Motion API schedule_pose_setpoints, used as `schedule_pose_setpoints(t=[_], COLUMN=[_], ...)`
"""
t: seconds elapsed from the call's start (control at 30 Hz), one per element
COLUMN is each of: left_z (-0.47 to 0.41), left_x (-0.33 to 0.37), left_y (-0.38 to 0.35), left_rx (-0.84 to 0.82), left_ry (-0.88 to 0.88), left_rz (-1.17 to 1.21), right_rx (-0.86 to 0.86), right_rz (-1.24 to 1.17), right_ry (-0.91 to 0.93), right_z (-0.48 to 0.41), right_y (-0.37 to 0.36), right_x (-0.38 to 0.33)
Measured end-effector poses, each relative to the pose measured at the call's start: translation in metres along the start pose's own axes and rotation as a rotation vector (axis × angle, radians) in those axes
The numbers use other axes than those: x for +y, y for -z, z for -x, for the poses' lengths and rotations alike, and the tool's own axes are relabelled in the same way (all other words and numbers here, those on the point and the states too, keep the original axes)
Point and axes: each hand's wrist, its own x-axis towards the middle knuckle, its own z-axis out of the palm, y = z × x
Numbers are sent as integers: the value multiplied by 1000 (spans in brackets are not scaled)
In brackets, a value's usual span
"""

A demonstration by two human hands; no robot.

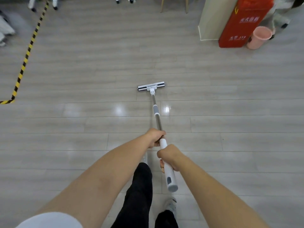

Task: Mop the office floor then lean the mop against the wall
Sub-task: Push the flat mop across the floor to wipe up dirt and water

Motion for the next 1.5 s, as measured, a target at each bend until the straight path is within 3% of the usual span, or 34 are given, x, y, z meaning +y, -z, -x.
schedule_pose_setpoints(t=[0.17,0.3,0.5,0.67,0.77,0.9,1.07,1.5], left_z=[-52,-94,-161,-198,-224,-255,-283,-377], left_x=[83,168,304,400,456,520,583,737], left_y=[26,55,103,127,144,172,169,206], left_rx=[-66,-102,-104,-121,-94,-40,-32,-30], left_ry=[-10,-25,-5,63,139,133,110,105], left_rz=[-110,-129,-104,49,243,259,94,5], right_rx=[20,5,-22,-71,-279,-575,-513,-474], right_rz=[95,36,-16,-96,-287,-417,-376,-335], right_ry=[-31,-40,-52,-40,-138,-235,-244,-144], right_z=[-53,-87,-136,-170,-185,-196,-220,-303], right_y=[24,49,78,105,121,138,168,217], right_x=[-83,-171,-317,-414,-475,-542,-602,-749])
